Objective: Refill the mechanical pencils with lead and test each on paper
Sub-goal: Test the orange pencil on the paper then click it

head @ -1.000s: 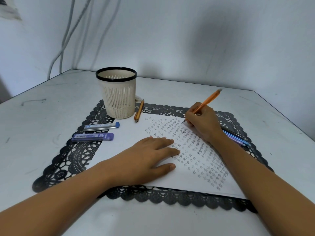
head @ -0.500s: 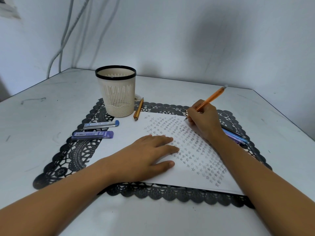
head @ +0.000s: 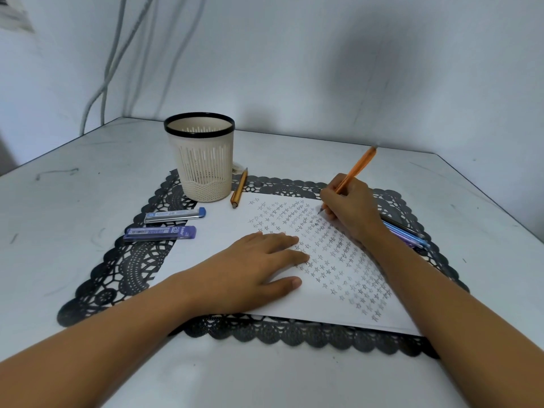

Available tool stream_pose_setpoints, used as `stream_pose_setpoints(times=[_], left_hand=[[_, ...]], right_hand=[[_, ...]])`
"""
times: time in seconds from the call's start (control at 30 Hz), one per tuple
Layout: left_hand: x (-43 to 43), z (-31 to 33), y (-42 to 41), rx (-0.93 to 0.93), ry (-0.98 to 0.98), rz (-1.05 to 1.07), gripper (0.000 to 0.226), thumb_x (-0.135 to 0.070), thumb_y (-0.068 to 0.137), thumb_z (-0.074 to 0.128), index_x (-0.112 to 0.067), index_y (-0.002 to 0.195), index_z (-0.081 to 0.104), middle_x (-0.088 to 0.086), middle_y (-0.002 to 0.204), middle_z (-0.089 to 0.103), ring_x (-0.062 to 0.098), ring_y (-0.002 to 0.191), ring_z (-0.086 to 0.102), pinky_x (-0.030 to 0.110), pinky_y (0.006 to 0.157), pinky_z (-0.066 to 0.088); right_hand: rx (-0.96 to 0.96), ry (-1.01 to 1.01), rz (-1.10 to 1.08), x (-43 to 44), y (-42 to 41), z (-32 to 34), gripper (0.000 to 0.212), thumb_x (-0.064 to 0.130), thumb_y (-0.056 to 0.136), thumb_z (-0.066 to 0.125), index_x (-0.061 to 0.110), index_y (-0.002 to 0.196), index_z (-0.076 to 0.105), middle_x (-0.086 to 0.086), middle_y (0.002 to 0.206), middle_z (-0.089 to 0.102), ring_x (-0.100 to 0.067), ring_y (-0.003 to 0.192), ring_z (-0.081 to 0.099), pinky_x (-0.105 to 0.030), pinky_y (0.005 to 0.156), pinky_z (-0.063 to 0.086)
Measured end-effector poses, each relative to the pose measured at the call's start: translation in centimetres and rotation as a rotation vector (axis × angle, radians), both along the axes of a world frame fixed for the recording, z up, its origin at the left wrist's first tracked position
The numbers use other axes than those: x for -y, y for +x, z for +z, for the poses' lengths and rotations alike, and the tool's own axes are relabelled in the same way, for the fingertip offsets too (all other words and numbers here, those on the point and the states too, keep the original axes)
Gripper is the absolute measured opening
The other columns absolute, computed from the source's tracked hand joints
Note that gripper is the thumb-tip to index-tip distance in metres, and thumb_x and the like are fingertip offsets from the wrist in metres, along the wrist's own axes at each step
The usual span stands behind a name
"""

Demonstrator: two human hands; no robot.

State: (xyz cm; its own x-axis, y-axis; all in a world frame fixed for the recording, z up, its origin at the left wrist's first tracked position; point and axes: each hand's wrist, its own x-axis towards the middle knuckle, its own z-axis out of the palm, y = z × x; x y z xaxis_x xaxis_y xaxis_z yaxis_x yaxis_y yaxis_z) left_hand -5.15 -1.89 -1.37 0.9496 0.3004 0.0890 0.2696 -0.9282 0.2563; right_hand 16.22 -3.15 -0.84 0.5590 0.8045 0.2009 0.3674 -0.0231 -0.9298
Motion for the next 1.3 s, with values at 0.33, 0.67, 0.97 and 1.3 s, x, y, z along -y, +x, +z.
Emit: stream_pose_setpoints(times=[0.33,0.67,0.97,1.3], left_hand=[[-0.21,-0.15,0.01,-0.011,0.016,0.002,0.061,-0.063,0.085,0.018,-0.038,0.139,0.029,-0.011,0.152,0.019,0.003,0.135,0.014,0.004,0.098,-0.003],[-0.19,-0.15,0.03,-0.009,0.021,-0.002,0.062,-0.065,0.084,0.016,-0.039,0.139,0.028,-0.011,0.152,0.018,0.002,0.134,0.013,0.003,0.098,-0.002],[-0.20,-0.23,0.05,-0.010,0.002,0.004,0.051,-0.055,0.091,0.027,-0.037,0.139,0.028,-0.011,0.152,0.018,0.003,0.135,0.013,0.007,0.100,-0.001],[-0.12,-0.19,0.02,0.000,0.013,0.001,0.055,-0.055,0.087,0.023,-0.037,0.139,0.030,-0.011,0.152,0.020,0.003,0.135,0.015,0.004,0.098,-0.002]], right_hand=[[0.167,-0.001,-0.051,-0.07,0.09,-0.10,0.014,0.013,0.086,0.054,-0.001,0.088,0.057,-0.021,0.079,0.059,-0.011,0.059,0.058,-0.014,0.048,0.050],[0.062,0.007,-0.006,0.18,-0.09,0.05,0.012,0.007,0.086,0.054,-0.004,0.090,0.058,-0.022,0.079,0.059,-0.013,0.058,0.058,-0.015,0.048,0.050],[0.043,-0.005,-0.013,0.05,0.09,-0.09,0.013,0.008,0.085,0.055,-0.005,0.088,0.056,-0.024,0.079,0.059,-0.005,0.050,0.058,-0.022,0.052,0.053],[0.007,0.077,-0.025,0.20,0.18,0.67,0.009,0.003,0.085,0.050,-0.001,0.078,0.055,-0.010,0.062,0.051,-0.011,0.051,0.049,-0.019,0.049,0.045]])
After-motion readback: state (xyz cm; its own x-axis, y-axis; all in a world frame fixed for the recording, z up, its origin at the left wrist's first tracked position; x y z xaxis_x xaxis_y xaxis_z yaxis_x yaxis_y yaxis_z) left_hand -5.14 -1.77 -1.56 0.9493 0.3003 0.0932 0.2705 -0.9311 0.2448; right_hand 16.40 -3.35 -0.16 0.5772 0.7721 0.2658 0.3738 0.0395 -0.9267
